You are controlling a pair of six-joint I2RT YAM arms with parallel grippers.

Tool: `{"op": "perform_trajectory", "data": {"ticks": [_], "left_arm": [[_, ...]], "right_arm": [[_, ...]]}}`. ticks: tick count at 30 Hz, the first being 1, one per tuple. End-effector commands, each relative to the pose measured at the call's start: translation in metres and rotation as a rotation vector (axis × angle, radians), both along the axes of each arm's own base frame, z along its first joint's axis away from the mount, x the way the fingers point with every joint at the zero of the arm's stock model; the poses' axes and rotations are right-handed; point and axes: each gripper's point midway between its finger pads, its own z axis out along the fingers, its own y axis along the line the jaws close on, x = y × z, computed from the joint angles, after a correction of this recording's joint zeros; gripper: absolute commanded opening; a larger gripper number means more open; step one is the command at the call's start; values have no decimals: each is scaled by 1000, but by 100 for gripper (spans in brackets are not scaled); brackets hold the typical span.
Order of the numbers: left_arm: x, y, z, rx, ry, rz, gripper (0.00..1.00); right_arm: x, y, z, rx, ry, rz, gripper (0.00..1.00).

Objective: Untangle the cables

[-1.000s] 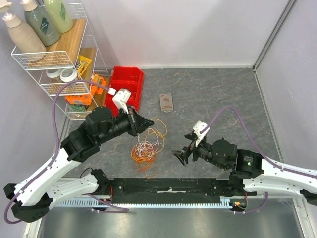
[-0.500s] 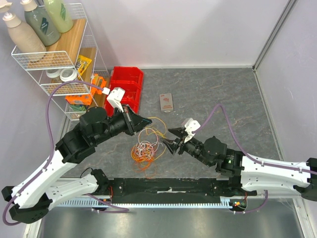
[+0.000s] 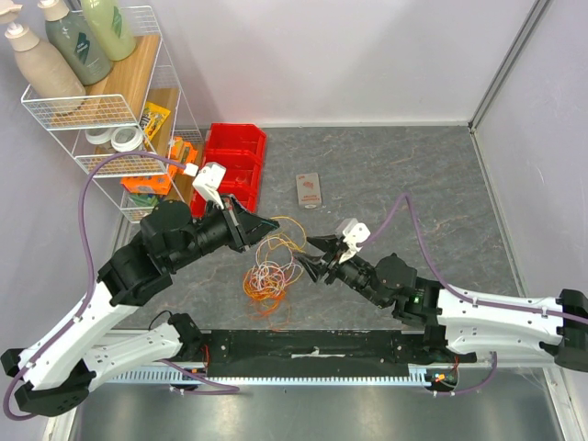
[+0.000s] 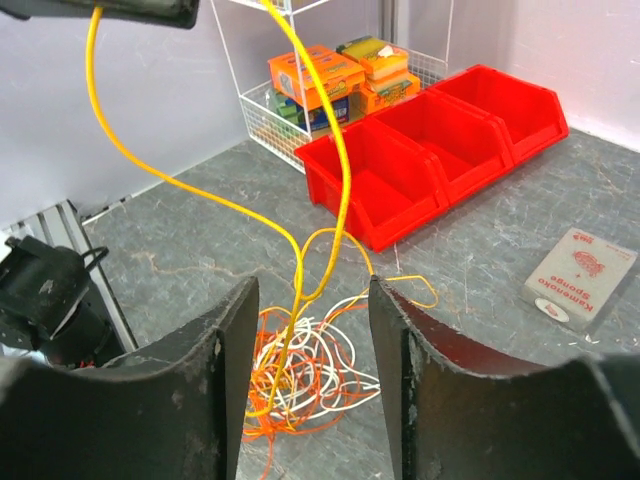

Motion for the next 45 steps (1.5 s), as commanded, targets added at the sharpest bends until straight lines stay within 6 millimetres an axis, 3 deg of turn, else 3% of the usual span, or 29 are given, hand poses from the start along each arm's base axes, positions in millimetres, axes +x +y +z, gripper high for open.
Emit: {"op": "perform_trajectory", "data": {"ticks": [1,4,9,18,21,23,26,31,35,37,39,42,45], "left_arm": [[-2,3,28,-79,-32,9,2],[-2,4,29,-85,-33,12,2],[-2,3,32,-94,-38,8,2],[-2,2,33,-90,-44,2,2],[-4,2,34,-93,-46,-4,2],[-4,4,33,-89,-49,-2,2],[-5,9,20,-55,-42,13,2],[-11,21,-28,-10,11,32,2],[-19,18,-94,31,131,13,2],[-27,14,-109,23,166,-22,2],[-32,12,-115,21,178,-52,2],[-40,10,-99,27,110,-123,2],[-45,9,-81,25,31,-174,15]], "right_arm": [[10,-11,26,137,-23,-55,51],[12,-10,30,155,-25,-32,48],[9,-4,25,124,-24,7,56],[2,19,13,87,-10,100,54],[6,19,13,91,-3,75,43],[10,15,16,96,2,45,27],[15,1,23,130,15,-9,0],[16,-23,48,225,26,-47,0],[8,-26,71,295,23,-2,0],[7,-23,76,295,22,15,0],[8,-18,74,269,24,26,0],[4,-11,67,230,29,61,0],[-1,-9,60,212,39,93,0]]}}
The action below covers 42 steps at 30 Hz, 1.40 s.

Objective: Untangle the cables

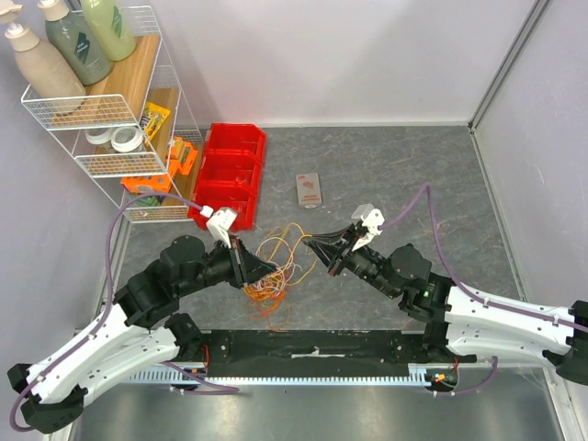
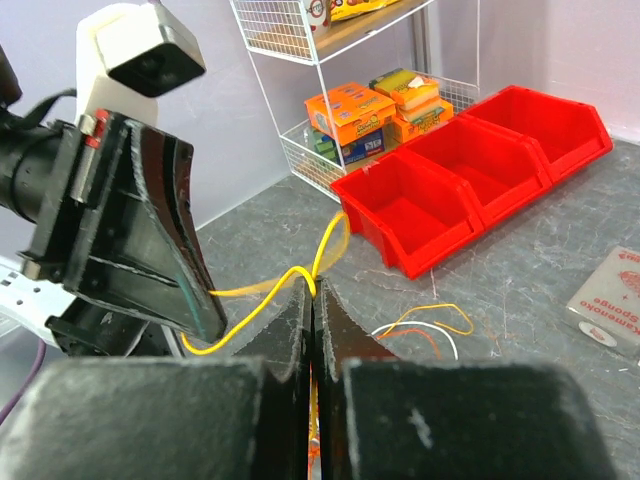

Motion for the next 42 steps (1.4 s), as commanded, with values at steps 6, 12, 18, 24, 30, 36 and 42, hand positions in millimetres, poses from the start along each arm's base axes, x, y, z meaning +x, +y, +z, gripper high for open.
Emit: {"op": "perform_trajectory", "data": {"ticks": [6,12,18,24,30,36,42], "left_arm": [[-20,-2,66,-63,-265,-186,92],[-7,16,86,0,-361,-100,90],[16,16,110,24,-479,-29,93],[11,-29,90,32,-450,-249,99],[2,-51,50,23,-376,-374,99],[9,-59,43,3,-390,-366,95],[4,-76,38,-43,-365,-439,85]], "right_arm": [[-14,8,21,3,-19,97,0],[-19,10,18,-41,-10,128,0],[-25,15,18,-54,6,172,0],[-25,16,24,-26,30,175,0],[-22,10,40,38,91,143,0],[-22,9,50,89,144,137,0],[-19,2,56,119,174,103,0]]}}
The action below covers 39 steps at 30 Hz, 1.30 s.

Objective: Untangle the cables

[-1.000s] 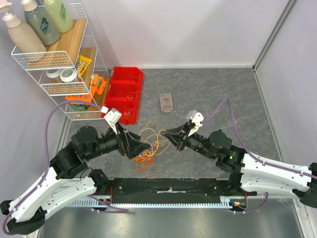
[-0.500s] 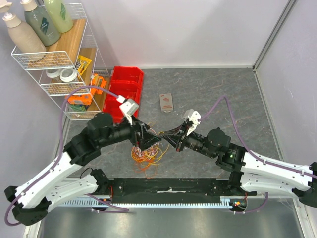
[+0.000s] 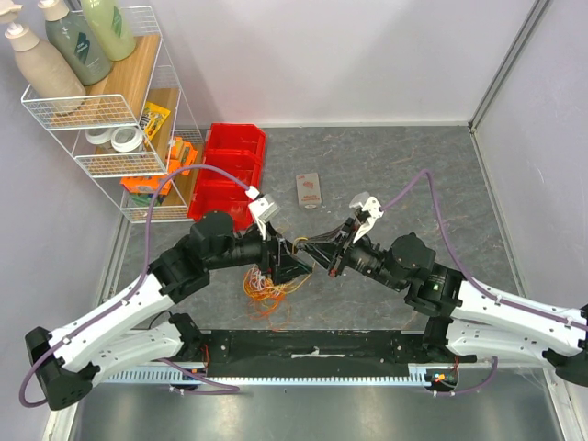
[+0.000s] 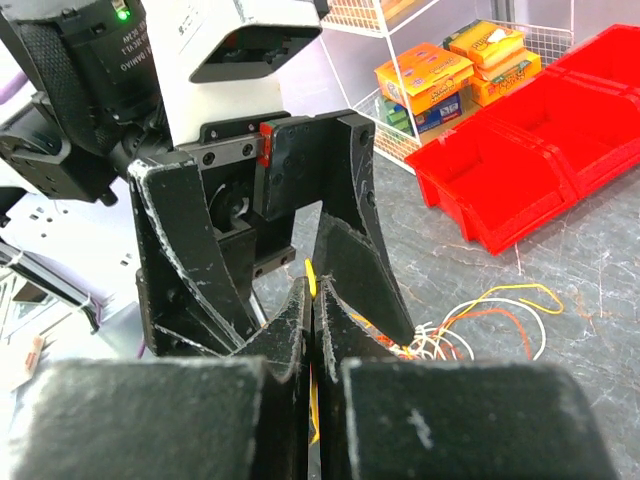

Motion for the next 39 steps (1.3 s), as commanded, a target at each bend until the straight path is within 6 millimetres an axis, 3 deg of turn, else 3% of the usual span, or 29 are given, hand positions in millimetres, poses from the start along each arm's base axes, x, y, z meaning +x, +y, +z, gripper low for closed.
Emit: {"op": "perform_trajectory", "data": {"ticks": [1,9,12,14,15,17,18,20,23,26,30,33,39], "left_arm": [[-6,-19,13,-84,-34,-97,83],[-16,-33,25,-157,-36,-195,75],[-9,-35,23,-146,-32,-174,46],[1,-34,18,-108,-22,-114,14],[10,-32,15,-78,-19,-61,5],[32,-22,13,-29,-29,76,2],[41,-17,12,-3,-26,134,2],[59,-7,17,29,-21,234,2],[94,8,23,82,4,369,2],[136,29,28,92,58,499,2],[195,50,58,22,46,624,2],[237,59,88,-25,-9,680,2],[301,57,142,-72,-181,721,2]], "right_arm": [[5,-9,33,85,22,-49,0],[10,-8,30,70,44,-73,0],[10,-9,29,64,50,-77,0],[15,-12,25,42,65,-111,0],[20,-17,19,11,79,-149,3],[34,-35,2,-97,102,-267,32],[43,-53,-9,-176,117,-359,47],[47,-80,-15,-236,117,-451,79],[43,-110,-14,-254,98,-500,98],[37,-137,-11,-239,86,-539,98],[35,-161,-23,-256,73,-592,98],[36,-167,-31,-270,70,-610,98],[41,-163,-51,-334,79,-630,98]]}}
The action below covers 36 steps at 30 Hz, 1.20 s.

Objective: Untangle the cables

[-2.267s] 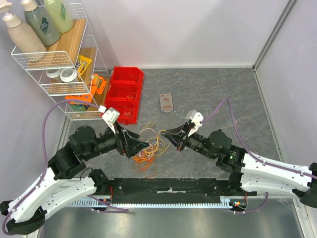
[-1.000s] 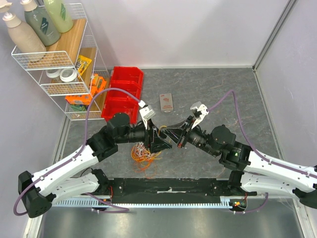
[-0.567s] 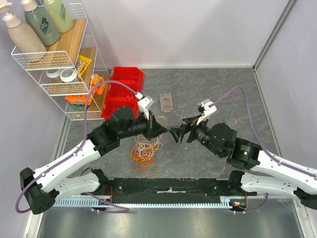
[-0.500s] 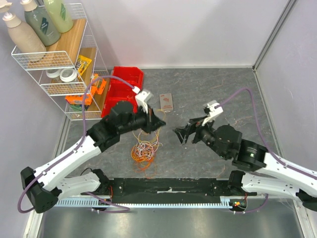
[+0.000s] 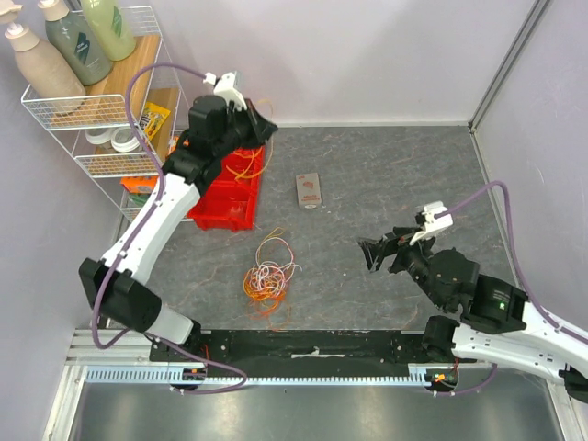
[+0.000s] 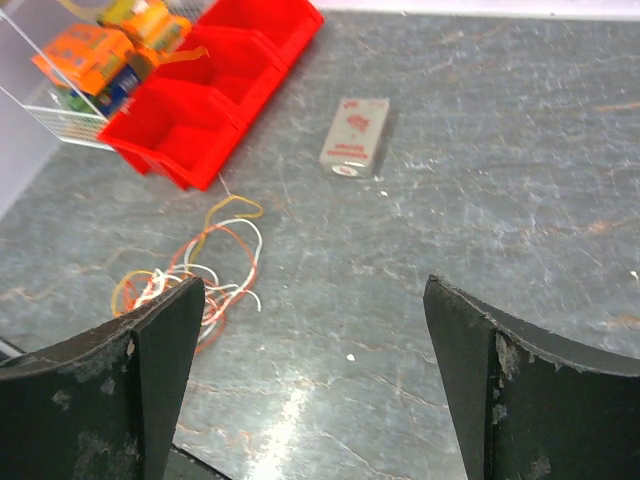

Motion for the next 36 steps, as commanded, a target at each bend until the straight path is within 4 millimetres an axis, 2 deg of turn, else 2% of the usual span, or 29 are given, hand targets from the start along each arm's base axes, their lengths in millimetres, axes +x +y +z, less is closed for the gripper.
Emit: {"op": "perform_trajectory", "data": {"ticks": [1,4,7,12,16,20,21,25,30,36], "left_arm": [[46,3,68,7,-223,56,2],[79,13,72,40,-250,102,2],[111,30,62,103,-269,176,2],[155,49,44,24,-271,187,2],[185,49,9,-3,-234,145,2],[209,51,-5,-1,-260,129,2],[217,54,-15,8,-258,133,2],[236,65,-32,44,-263,151,2],[240,72,-52,72,-222,176,2],[256,117,-96,187,-133,423,2]], "right_arm": [[7,-3,-18,-80,19,-46,98],[8,0,-20,-81,29,-46,98],[7,-2,-20,-61,31,-53,98],[5,-10,-25,-31,38,-80,98],[4,-12,-28,3,52,-85,98],[6,-9,-29,-13,59,-96,98],[7,-7,-29,-17,61,-96,98],[9,3,-32,-40,81,-84,98],[10,10,-36,-63,99,-71,98],[8,15,-35,-45,113,-52,98]]}}
